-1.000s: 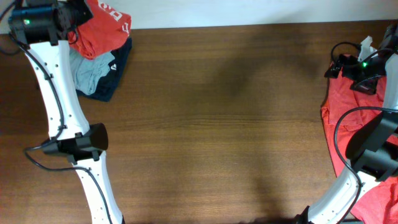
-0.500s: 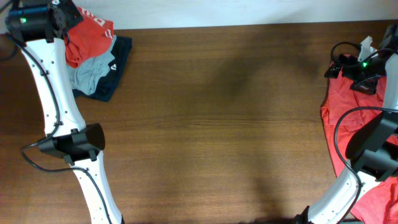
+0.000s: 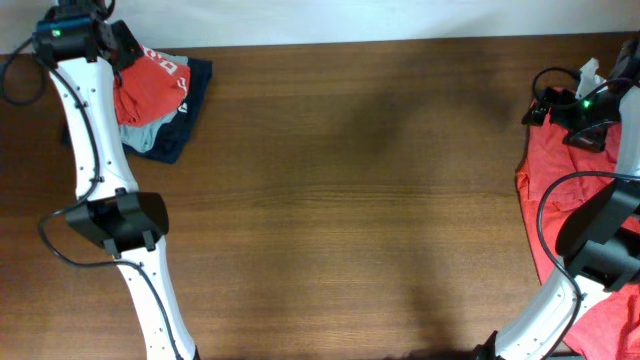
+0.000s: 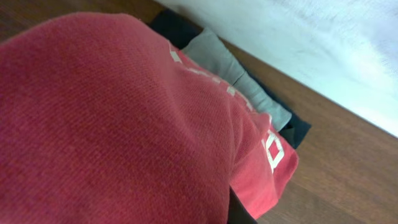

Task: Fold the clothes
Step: 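Lower the bundle onto the stack and release it with the left gripper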

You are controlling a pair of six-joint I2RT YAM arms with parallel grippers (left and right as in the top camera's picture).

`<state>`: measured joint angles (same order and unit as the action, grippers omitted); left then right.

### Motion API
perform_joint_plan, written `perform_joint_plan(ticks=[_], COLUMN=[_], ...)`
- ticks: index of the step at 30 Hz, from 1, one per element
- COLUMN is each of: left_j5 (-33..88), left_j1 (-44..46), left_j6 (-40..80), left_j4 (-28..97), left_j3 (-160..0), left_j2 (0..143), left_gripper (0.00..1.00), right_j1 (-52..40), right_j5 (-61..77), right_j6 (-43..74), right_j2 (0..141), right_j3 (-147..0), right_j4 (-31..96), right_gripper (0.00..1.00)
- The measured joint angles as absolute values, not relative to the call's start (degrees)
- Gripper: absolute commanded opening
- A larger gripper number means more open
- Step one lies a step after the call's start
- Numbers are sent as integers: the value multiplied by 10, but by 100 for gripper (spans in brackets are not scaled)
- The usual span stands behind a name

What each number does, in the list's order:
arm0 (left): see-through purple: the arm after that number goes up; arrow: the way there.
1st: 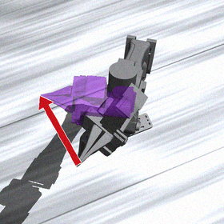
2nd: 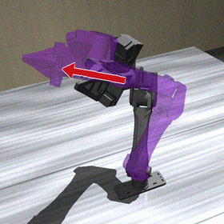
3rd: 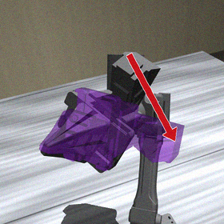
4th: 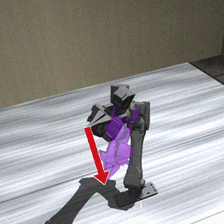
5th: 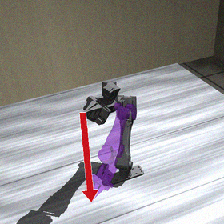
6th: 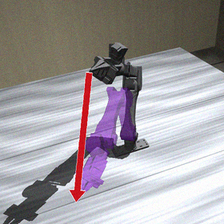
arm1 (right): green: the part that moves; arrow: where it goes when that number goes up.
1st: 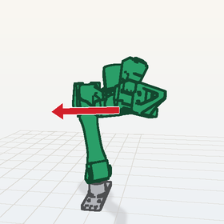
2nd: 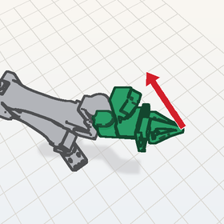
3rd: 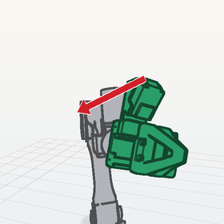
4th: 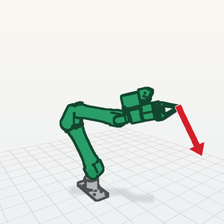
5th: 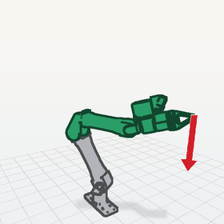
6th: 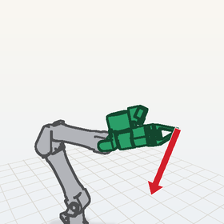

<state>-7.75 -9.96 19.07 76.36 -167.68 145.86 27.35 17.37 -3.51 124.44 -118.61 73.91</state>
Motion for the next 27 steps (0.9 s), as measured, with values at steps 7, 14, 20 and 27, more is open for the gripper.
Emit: perform_joint_plan(ticks=[7,14,20,27], left_j5=[-77,-78,-80,-84], left_j1=[-100,-105,-114,-116], left_j6=[194,208,199,163], left_j4=[787,803,807,842], left_j3=[-1677,-1677,-1677,-1677], left_j2=[1475,1491,1504,1513], left_gripper=[1,0,1,79], right_j1=[274,274,274,274], right_j5=[174,174,174,174], right_j6=[-35,-35,-35,-34], right_j2=[1244,1244,1244,1244], right_j3=[-1186,-1186,-1186,-1186], right_j4=[739,739,739,739], right_gripper=[99,99,99,99])
